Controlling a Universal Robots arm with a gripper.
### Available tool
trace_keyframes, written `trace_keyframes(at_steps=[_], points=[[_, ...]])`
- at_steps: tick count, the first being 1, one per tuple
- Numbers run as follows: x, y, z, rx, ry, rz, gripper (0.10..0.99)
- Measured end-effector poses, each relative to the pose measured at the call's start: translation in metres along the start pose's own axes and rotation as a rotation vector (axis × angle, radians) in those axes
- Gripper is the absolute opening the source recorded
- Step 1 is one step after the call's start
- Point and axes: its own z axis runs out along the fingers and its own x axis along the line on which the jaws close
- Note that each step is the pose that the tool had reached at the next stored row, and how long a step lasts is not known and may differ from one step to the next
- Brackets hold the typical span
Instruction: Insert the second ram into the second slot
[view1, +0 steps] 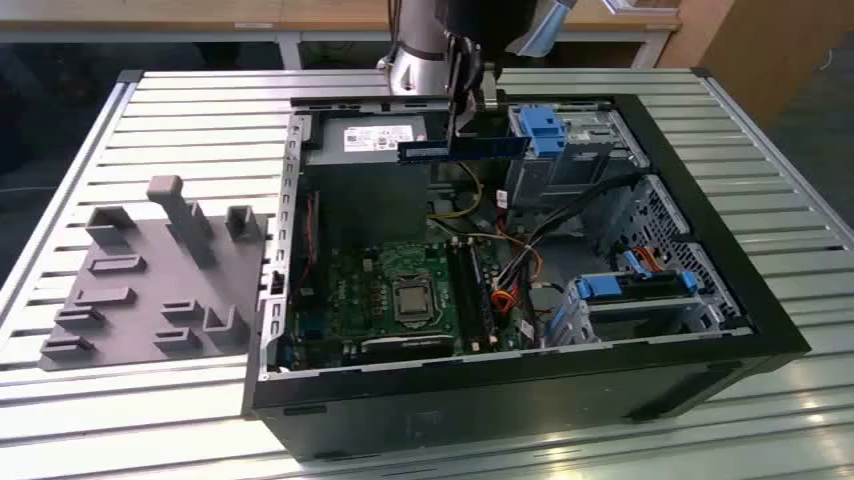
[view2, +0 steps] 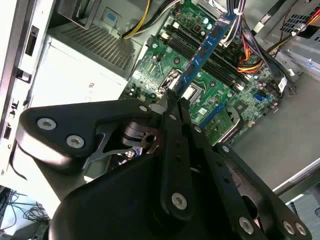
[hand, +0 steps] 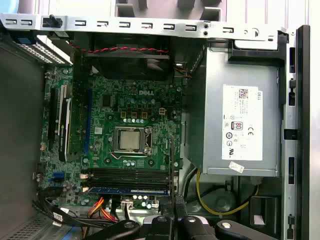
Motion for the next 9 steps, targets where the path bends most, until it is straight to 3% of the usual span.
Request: trace_keyframes(at_steps=[9], points=[[0.0007, 0.0, 0.0, 0.0, 0.0, 0.0, 0.133]])
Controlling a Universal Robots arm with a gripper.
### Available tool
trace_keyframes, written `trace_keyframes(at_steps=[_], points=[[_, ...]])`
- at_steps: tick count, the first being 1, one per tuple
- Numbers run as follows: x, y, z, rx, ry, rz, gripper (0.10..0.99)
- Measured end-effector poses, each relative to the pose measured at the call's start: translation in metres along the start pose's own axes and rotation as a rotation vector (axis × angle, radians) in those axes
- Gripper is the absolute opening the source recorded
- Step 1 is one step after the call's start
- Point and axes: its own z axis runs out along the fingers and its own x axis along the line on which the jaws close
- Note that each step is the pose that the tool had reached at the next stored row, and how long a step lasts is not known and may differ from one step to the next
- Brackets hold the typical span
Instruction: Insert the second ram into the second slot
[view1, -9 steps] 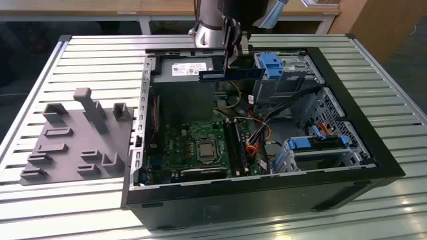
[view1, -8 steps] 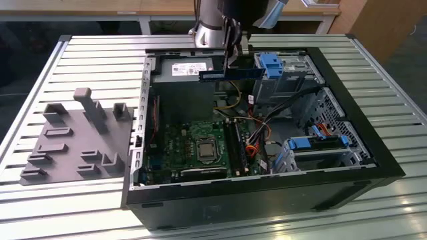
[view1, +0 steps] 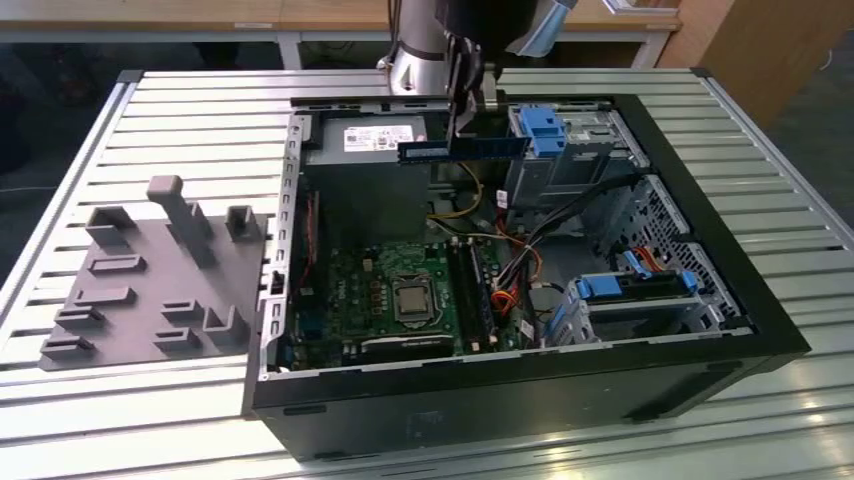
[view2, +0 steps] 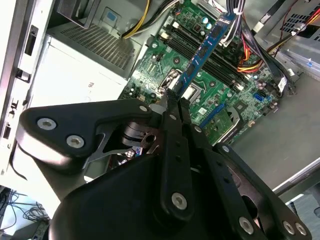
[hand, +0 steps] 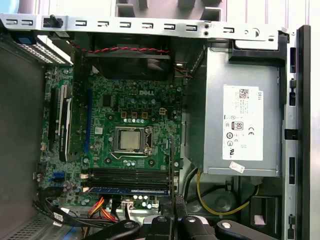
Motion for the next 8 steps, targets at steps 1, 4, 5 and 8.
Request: trace_keyframes(at_steps=[1, 4, 5, 8], points=[[0.0003, 0.0, 0.0, 0.0, 0.0, 0.0, 0.133], [0.0016, 0.0, 0.0, 0.0, -0.0001, 0.0, 0.133], [0.002, 0.0001, 0.0, 0.0, -0.0001, 0.0, 0.133], [0.0028, 0.0001, 0.0, 0.0, -0.0001, 0.0, 0.133]])
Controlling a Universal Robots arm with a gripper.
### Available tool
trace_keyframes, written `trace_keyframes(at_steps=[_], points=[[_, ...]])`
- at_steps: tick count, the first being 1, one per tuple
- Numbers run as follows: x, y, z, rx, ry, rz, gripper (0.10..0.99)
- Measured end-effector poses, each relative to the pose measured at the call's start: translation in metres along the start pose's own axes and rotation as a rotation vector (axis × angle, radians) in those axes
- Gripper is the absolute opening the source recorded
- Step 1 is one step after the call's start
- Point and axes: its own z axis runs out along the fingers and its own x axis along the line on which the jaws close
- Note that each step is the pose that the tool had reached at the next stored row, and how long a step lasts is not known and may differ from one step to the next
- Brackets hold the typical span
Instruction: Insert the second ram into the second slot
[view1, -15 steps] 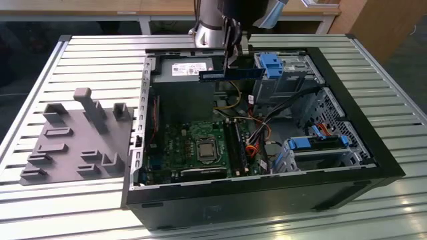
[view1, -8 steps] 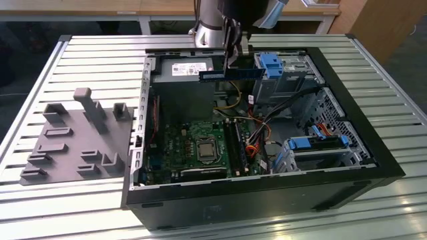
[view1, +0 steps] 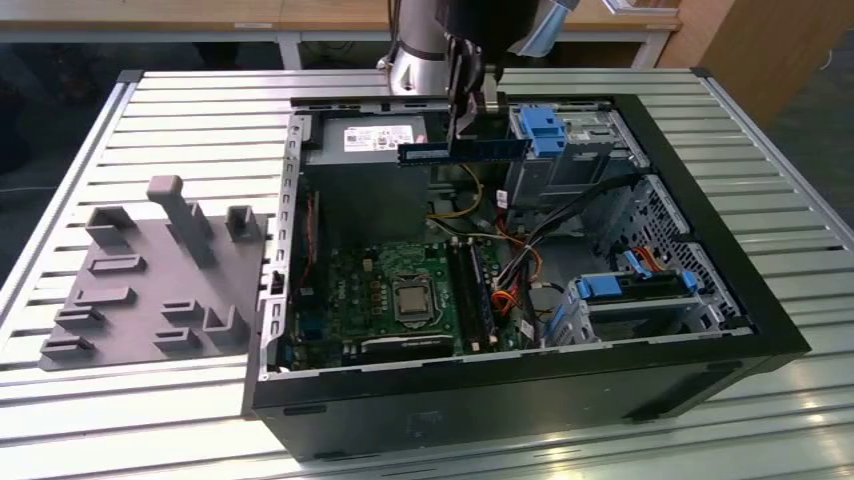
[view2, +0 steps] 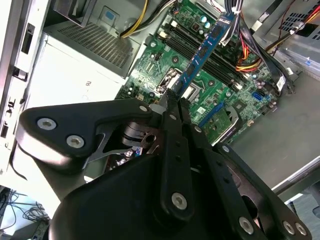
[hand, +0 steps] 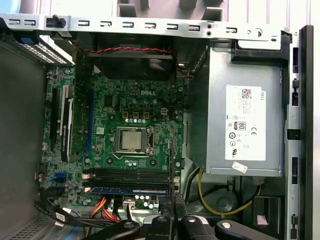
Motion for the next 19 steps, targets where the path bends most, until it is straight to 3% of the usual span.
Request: trace_keyframes(at_steps=[19], points=[[0.0046, 0.0001, -0.0001, 0.0, -0.0007, 0.02, 0.133]])
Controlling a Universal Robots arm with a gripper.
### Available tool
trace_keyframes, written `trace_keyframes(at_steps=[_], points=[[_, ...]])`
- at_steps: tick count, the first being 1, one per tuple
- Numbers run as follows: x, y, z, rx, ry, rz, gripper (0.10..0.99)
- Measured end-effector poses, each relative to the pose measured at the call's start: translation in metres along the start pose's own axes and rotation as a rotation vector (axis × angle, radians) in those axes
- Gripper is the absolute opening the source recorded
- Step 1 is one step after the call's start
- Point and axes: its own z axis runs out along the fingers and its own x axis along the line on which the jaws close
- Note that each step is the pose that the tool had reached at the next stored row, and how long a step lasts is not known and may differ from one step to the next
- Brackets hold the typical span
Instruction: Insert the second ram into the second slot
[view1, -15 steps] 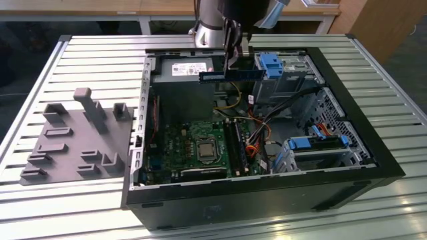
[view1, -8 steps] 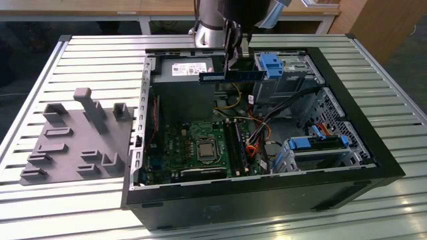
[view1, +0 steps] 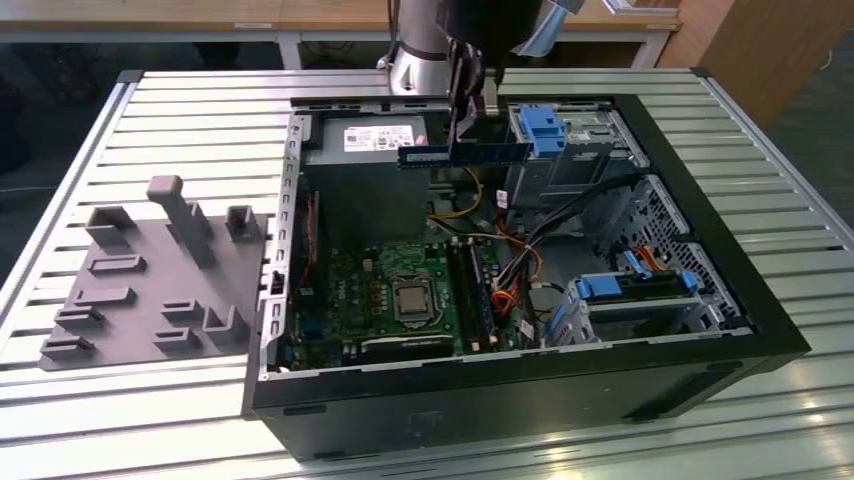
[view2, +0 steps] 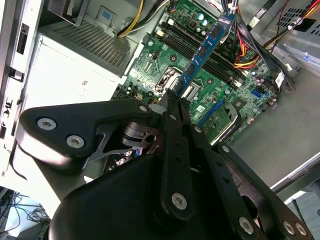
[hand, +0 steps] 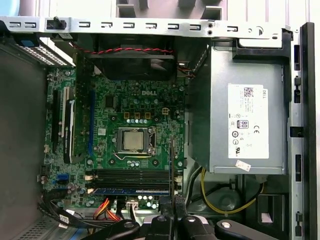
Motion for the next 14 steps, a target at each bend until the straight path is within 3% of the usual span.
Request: trace_keyframes(at_steps=[14], points=[[0.0052, 0.0, -0.0001, 0.0, 0.0012, 0.0, 0.133]])
